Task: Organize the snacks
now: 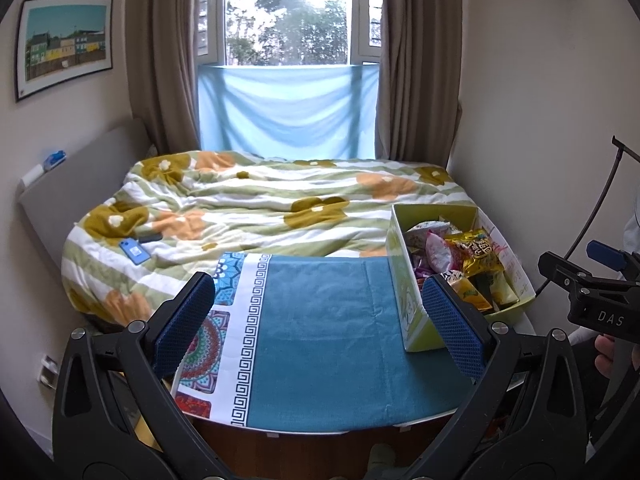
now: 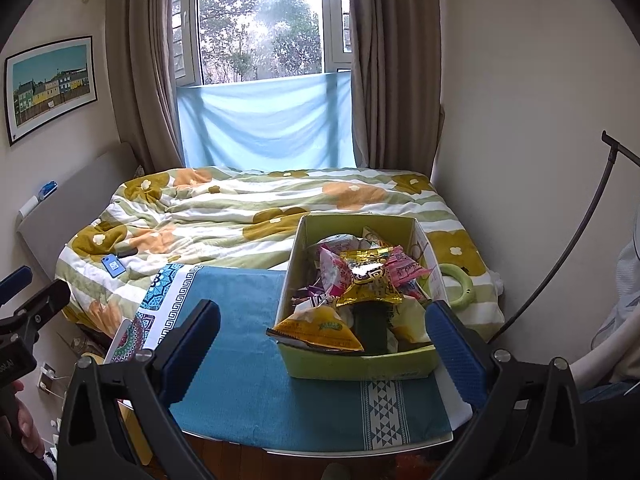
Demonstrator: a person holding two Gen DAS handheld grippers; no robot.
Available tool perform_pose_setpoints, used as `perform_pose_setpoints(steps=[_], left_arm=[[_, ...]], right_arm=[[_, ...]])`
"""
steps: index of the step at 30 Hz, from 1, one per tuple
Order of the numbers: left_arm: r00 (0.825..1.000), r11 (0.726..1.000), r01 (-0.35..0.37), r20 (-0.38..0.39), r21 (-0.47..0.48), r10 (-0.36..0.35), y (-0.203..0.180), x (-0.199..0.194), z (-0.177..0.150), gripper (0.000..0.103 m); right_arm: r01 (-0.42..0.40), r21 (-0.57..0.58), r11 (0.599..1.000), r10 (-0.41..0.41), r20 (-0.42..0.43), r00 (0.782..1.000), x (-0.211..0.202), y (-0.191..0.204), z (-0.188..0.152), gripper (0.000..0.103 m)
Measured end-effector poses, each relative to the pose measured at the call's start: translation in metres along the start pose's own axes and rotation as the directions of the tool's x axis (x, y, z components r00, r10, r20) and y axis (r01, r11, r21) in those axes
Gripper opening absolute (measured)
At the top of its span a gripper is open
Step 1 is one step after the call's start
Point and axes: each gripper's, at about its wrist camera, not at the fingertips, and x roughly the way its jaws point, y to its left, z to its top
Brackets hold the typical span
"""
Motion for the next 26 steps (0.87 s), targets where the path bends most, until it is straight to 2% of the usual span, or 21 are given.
perform_pose_setpoints(steps=[12,15,19,24,26], left_arm=[[0.999,0.999,0.035,0.036,-0.007,-0.034,-0.003,-0.012,-0.002,0.103],[0.999,1.0,0.02,0.031,-0.009,-0.02,-0.004,-0.012,-0.003,0.103],[0.999,0.999,-0.046,0.016,0.01,0.045,-0.006,-0.011,-0.005,0.103],[0.999,1.0,-0.024,0.033,0.003,0.024,-0.003,-0.016,-0.008,0.103],[0.999,0.999,-0.038,0.034,0.008,0.038,-0.002,-0.017,-0.008,0.103]], right_arm=[[0.001,-0.004,1.0,-0.002,-0.009,1.0,0.004,-0.007,-0.001,0.102],[0.002,-0.005,1.0,-0.002,-0.008,1.0,0.004,-0.007,-0.001,0.102],[0.002,-0.003,1.0,-0.002,-0.009,1.0,0.003,-0.006,-0.001,0.102],[-0.01,-0.002,1.0,0.01,-0.008,1.0,0.004,-0.008,-0.002,0.102],[-0.018,-0.003,1.0,0.017,-0.01,1.0,0.006,-0.009,-0.002,0.102]])
